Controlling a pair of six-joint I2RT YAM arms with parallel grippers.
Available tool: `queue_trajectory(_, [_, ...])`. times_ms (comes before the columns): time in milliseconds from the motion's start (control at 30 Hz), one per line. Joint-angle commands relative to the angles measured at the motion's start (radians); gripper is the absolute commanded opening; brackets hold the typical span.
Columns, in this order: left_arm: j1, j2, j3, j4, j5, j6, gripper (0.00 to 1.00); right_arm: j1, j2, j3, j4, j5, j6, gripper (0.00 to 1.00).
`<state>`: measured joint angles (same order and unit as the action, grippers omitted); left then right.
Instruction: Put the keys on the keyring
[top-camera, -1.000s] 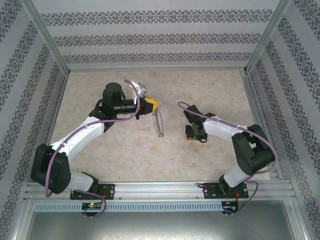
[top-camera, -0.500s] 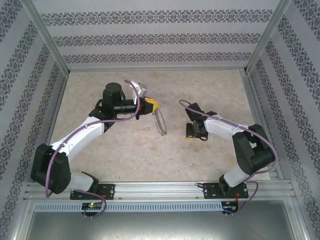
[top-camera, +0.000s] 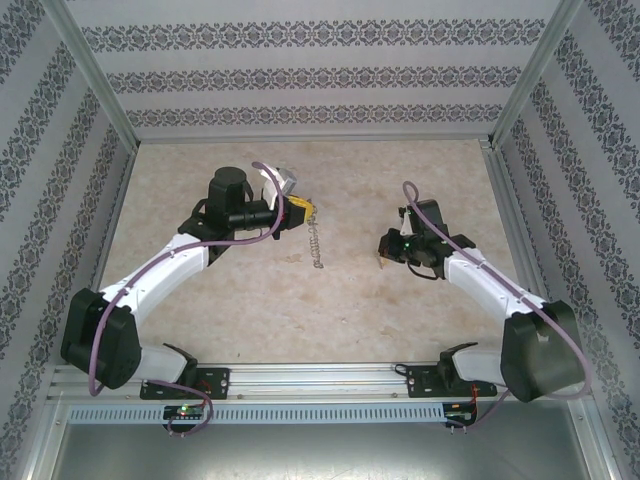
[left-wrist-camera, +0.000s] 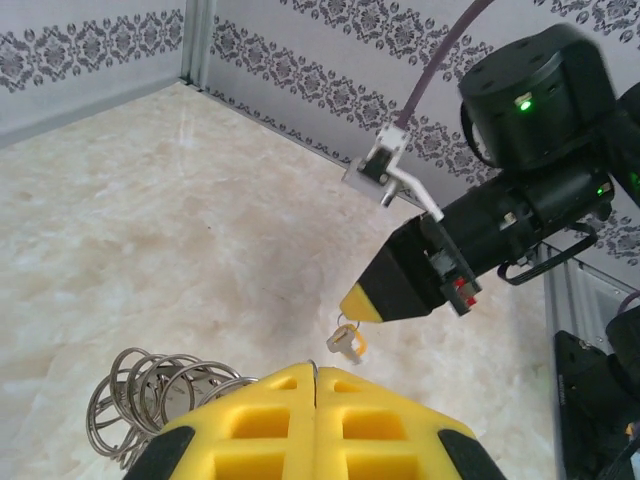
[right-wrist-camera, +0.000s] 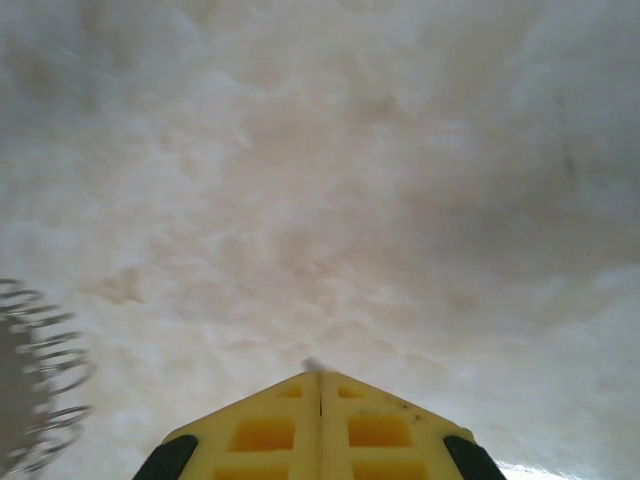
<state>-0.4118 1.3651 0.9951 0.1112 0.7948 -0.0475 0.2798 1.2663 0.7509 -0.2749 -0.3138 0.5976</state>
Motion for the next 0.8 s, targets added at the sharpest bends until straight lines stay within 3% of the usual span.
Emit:
queue_trajectory(0, [-0.011,-0.054,0.006,0.003,-0.008,0.045,0.0,-0.025,-0.048,-0.021,0.169,-0.14,0.058,0.0])
queue_trajectory(300, [-0.018,-0.055,-0.005,0.063,0.124,0.063,0.0,-0.055,-0.052,0.002,0.474,-0.304,0.067,0.0])
queue_trajectory(767, [-0.026,-0.041,0.017,0.071,0.192,0.121,0.0,-0.064,-0.021,0.049,0.804,-0.534,0.027,0.0])
